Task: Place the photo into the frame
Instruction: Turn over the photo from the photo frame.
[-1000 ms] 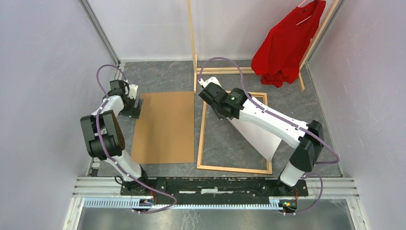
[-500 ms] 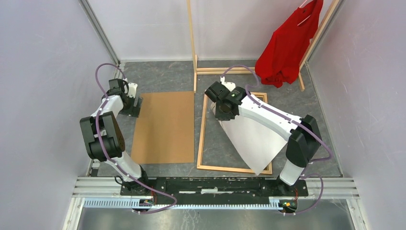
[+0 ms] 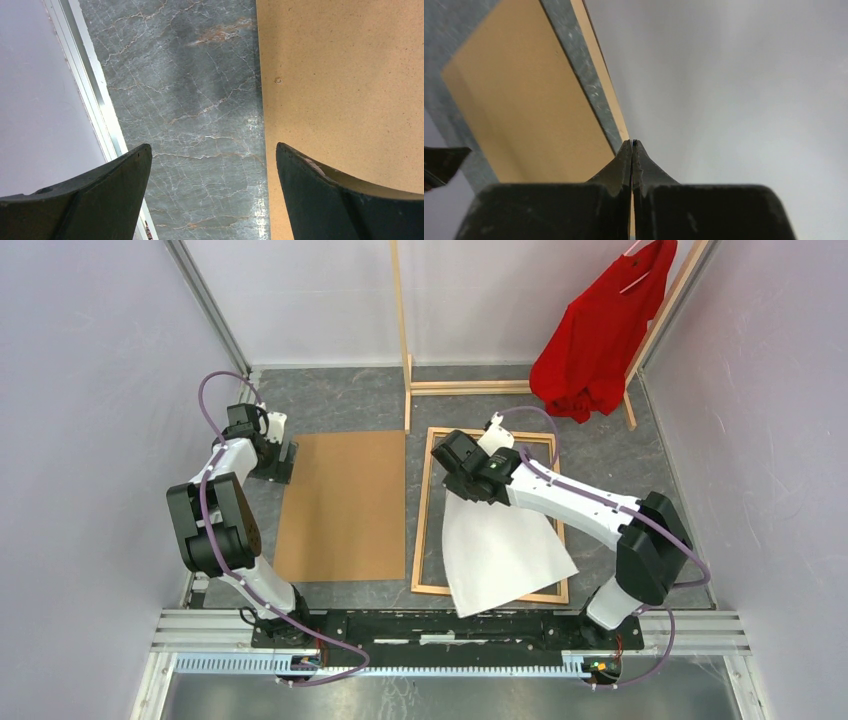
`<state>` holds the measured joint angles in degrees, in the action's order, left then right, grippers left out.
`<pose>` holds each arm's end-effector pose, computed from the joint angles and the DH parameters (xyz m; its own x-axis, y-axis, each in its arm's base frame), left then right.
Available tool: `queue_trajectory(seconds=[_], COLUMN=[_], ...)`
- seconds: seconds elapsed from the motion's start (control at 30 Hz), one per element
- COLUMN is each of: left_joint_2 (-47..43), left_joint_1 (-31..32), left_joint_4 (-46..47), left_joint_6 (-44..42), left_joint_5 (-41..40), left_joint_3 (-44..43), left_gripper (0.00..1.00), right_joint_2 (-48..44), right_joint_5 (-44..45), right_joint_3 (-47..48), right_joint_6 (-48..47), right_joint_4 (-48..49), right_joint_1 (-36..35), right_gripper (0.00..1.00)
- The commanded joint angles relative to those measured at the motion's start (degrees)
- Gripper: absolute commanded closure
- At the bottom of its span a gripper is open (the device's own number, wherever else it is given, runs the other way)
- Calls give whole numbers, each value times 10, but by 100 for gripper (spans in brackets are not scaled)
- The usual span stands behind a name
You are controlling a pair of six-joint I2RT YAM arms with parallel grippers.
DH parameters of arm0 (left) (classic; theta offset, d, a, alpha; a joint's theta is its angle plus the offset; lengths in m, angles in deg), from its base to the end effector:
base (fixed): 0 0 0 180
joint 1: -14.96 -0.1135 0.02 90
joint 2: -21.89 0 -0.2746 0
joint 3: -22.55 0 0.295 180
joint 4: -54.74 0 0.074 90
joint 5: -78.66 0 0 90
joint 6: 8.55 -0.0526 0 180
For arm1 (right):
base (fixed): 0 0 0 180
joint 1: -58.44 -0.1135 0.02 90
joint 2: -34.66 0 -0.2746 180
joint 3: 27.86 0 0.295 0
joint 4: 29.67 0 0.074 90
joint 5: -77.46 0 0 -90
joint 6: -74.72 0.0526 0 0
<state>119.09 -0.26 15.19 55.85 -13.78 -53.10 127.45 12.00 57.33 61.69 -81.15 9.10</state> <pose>0.3757 0.1045 0.1668 -0.8837 0.2069 -0.4197 0.1106 0.9638 0.2424 0.2696 0.2804 0.2442 -0.6629 0.5885 -0.4630 0.4203 0.8042 0.4203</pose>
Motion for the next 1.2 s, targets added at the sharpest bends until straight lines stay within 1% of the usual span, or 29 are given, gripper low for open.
queue_trajectory(seconds=[0.0, 0.1, 0.3, 0.4, 0.6, 0.7, 0.8, 1.03, 1.17], left_joint_2=[-19, -18, -20, -18, -12, -14, -17, -18, -16], left_joint_1=[3, 5, 4, 5, 5, 5, 5, 5, 5], left_joint_4=[-5, -5, 3, 4, 4, 2, 2, 3, 3], left_joint_6=[18, 18, 8, 6, 9, 8, 3, 4, 2], left_joint_5=[11, 11, -1, -3, 2, 1, -3, -3, -4], left_joint_3=[-21, -20, -12, -11, -14, -14, -12, -11, -13], left_gripper=[0, 0, 0, 0, 0, 0, 0, 0, 0], right_joint_2=[-29, -19, 14, 15, 15, 18, 32, 85, 86], right_joint_5=[126, 161, 209, 213, 237, 241, 209, 126, 120], right_joint_3=[10, 15, 63, 55, 36, 37, 39, 75, 73], right_joint_6=[94, 109, 96, 71, 77, 59, 10, -113, -167], right_joint_4=[41, 61, 33, 38, 15, 21, 43, 42, 52], right_joint_1=[-6, -4, 2, 9, 14, 19, 31, 57, 59], right_gripper=[100, 100, 100, 100, 100, 100, 100, 100, 100])
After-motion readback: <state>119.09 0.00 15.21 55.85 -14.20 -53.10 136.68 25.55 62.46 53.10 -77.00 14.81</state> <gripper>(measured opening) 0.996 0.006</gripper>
